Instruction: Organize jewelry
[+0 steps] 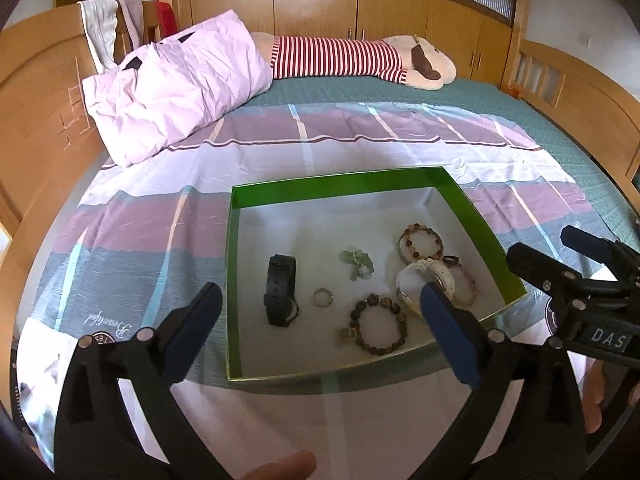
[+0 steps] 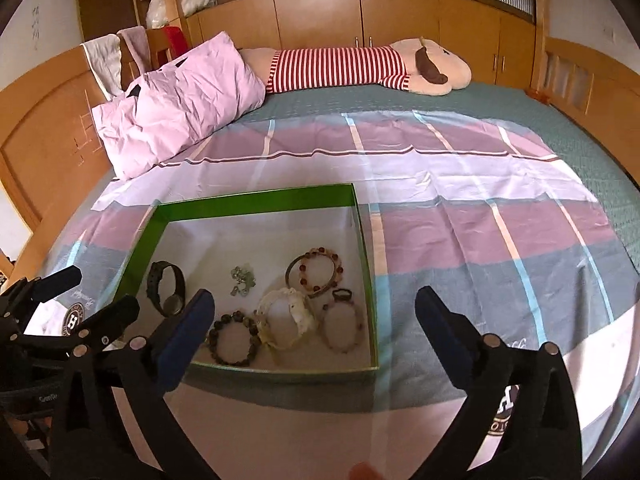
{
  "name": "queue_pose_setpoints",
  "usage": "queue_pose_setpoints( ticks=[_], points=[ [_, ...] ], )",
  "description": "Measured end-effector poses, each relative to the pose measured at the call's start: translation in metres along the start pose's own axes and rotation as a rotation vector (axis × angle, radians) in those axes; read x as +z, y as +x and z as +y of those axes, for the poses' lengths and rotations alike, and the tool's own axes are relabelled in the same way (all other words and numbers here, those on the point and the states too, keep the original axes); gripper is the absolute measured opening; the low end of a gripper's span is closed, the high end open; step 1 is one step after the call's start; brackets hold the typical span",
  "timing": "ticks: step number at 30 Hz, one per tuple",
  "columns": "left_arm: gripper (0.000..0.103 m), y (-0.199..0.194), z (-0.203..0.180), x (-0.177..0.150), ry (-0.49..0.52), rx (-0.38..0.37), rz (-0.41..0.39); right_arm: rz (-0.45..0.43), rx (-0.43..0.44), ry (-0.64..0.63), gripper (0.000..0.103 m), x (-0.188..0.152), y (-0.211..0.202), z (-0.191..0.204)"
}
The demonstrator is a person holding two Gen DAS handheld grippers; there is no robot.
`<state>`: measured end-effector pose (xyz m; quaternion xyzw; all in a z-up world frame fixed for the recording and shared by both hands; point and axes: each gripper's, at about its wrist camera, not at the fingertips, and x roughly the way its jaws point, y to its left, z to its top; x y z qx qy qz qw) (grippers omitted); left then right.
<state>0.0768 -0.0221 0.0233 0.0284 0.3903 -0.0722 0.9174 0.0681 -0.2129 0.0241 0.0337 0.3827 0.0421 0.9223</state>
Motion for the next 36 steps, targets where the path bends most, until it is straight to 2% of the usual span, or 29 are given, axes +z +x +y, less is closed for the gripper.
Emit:
queue_pose_setpoints(
  ticks=[5, 24, 36],
  points=[
    [0.101, 0.001, 0.001, -0.003, 0.000, 0.015, 0.010, -0.018, -0.037, -0.030, 0.102, -0.001, -0.002, 0.006],
    [0.101, 0.003, -0.002, -0.006, 0.011, 0.008, 0.022, -0.031, -0.088, -0.056, 0.102, -0.005, -0.001, 0.010],
    [0.101, 0.003, -0.003, -0.007, 0.011, 0.010, 0.025, -0.032, -0.094, -0.060, 0.102, -0.006, -0.001, 0.011]
  ],
)
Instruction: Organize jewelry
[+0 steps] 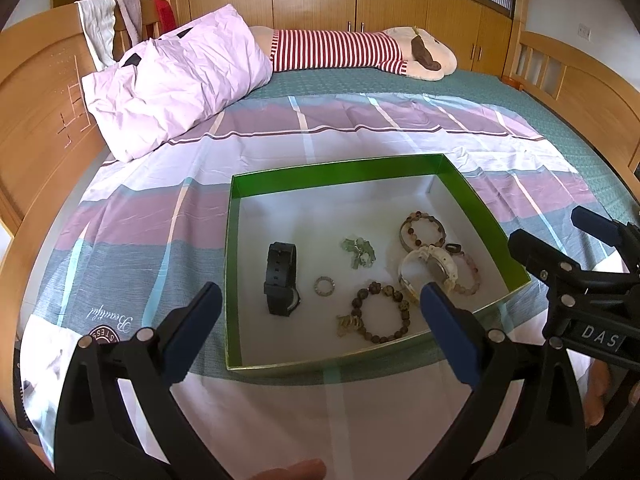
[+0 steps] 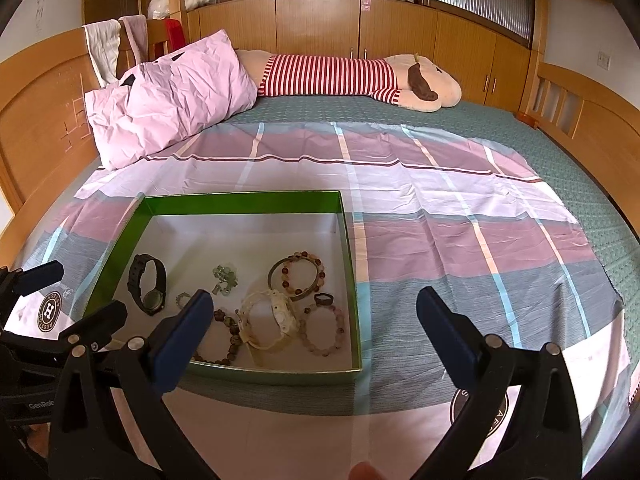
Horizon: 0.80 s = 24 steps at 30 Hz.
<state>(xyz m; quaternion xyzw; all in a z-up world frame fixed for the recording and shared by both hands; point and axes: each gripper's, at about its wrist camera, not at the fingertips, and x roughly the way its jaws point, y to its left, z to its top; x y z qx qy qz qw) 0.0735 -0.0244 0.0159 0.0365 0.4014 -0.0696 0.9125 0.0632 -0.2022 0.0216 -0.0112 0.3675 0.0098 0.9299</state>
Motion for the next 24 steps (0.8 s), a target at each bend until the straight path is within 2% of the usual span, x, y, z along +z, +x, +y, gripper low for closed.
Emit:
queue_pose_setpoints(
  ticks=[24],
  points=[
    [0.101, 0.0016, -0.0005, -0.0021, 0.001, 0.001, 0.004, -0.002, -0.004, -0.003, 0.102, -0.0008, -0.0003, 0.0000]
  ],
)
